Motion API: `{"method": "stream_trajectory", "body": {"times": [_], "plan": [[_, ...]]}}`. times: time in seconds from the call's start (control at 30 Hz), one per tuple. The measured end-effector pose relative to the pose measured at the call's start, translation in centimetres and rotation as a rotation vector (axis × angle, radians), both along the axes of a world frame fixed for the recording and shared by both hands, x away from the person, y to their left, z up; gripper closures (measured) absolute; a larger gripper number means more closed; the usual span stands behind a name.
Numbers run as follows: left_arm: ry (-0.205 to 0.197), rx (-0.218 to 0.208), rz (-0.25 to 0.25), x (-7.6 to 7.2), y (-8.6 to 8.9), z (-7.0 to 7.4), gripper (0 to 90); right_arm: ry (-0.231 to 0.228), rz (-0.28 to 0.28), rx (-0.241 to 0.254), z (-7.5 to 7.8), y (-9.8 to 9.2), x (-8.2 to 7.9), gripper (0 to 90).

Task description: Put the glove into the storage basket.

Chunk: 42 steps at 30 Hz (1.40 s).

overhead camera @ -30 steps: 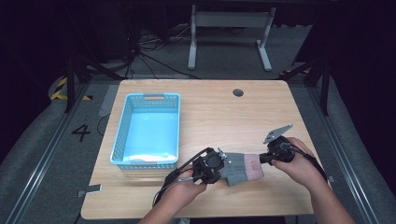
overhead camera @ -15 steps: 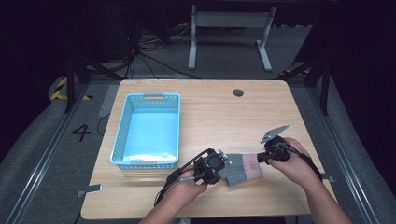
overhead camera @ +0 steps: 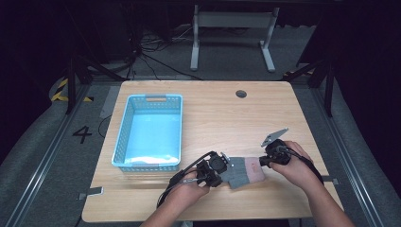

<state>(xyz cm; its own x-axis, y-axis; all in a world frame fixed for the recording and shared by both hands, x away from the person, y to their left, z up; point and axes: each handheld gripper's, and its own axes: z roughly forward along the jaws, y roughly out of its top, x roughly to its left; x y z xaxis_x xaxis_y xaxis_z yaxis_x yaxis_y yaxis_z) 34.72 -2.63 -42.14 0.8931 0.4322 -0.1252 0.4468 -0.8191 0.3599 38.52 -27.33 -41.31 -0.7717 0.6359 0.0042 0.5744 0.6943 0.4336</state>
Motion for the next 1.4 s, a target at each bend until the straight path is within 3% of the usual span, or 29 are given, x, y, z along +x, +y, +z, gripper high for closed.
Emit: {"method": "stream_trajectory", "body": {"times": [0.43,0.53,0.63,0.87,1.03,1.13,1.4], "plan": [[0.017,0.011,0.002,0.4,0.1,-0.6,86.5,-0.017,-0.018,-0.006,0.4,-0.6,-0.3,78.7],[0.036,-0.003,0.013,0.3,0.3,-0.3,71.9,-0.015,-0.018,-0.002,0.8,-0.8,-0.5,78.1],[0.019,-0.018,0.022,0.2,0.6,0.6,63.3,-0.020,-0.018,-0.002,1.1,-0.8,-0.7,77.8],[0.006,-0.104,0.034,0.2,1.5,2.7,54.2,-0.035,-0.041,0.017,2.0,-1.5,-1.1,75.8],[-0.007,-0.200,0.062,0.6,1.8,3.6,47.2,-0.043,-0.064,0.027,2.5,-2.2,-1.4,75.3],[-0.027,-0.225,0.074,0.8,1.7,3.9,39.9,-0.049,-0.079,0.032,2.8,-2.6,-1.6,75.0],[-0.035,-0.282,0.061,1.7,0.9,4.0,28.5,-0.053,-0.121,0.042,3.0,-4.0,-2.2,74.0]]}}
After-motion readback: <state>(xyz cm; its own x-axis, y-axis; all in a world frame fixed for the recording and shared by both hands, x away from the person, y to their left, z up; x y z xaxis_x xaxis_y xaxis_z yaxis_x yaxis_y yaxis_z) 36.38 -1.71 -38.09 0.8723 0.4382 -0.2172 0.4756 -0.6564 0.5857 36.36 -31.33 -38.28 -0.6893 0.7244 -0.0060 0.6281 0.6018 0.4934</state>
